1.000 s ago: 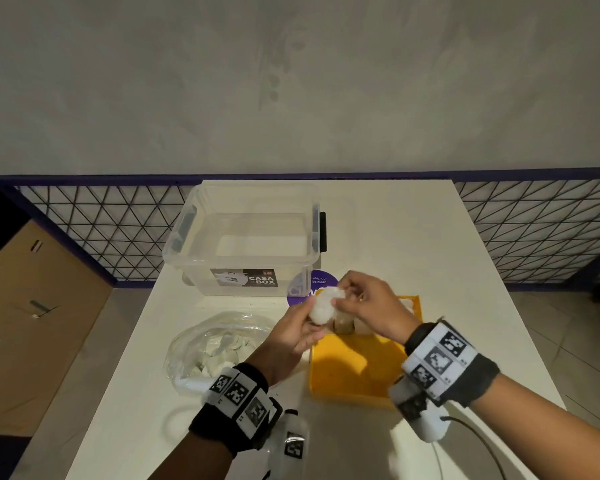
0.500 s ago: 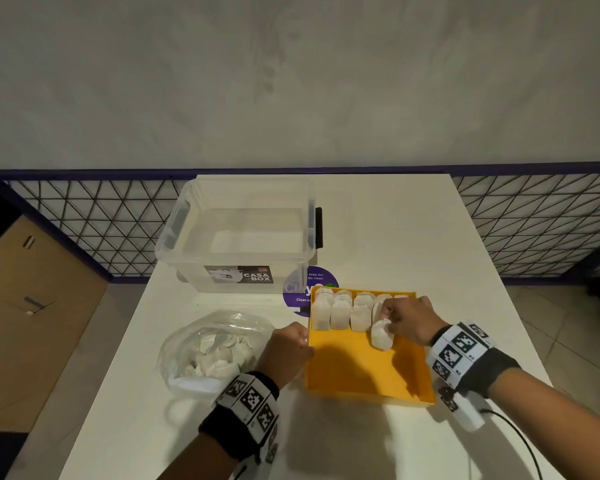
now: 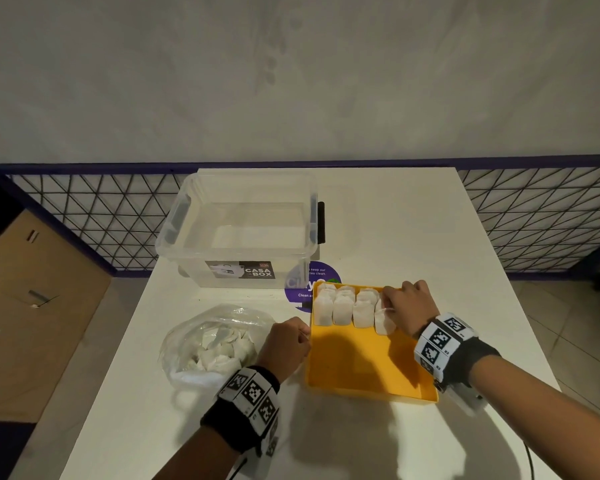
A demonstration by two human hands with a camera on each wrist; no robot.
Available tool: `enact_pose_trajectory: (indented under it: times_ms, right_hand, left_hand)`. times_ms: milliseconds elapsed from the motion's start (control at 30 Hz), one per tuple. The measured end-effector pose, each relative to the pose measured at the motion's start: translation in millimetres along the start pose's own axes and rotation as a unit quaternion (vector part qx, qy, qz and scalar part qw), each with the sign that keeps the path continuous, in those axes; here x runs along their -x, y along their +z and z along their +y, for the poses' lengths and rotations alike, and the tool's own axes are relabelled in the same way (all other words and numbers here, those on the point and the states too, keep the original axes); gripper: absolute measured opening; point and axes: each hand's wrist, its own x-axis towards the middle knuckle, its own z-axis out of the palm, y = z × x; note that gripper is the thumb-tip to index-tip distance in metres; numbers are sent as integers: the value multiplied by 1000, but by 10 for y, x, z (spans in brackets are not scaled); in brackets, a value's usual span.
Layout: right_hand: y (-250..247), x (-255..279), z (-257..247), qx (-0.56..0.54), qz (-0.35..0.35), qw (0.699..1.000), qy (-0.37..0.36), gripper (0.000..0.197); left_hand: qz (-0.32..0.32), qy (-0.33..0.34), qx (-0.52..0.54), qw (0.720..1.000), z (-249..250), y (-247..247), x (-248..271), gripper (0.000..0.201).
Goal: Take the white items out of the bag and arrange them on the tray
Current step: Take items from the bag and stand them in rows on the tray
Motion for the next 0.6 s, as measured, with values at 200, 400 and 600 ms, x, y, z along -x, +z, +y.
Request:
enact_pose_trajectory:
  times_ms: [200,400,600]
  right_hand:
    - [-89,60,-20,-18,23,1000,4,22]
    - [-425,171,-338,-68,97,992,-43,26]
    - [-671,268,-1148,-177,114,953,-216,20]
  left_hand:
    - [2,22,-10,1000,18,-22,21,18]
    - [51,51,30,997,186,-218,174,10]
    - [71,-83,168,980,-95,-868,360,14]
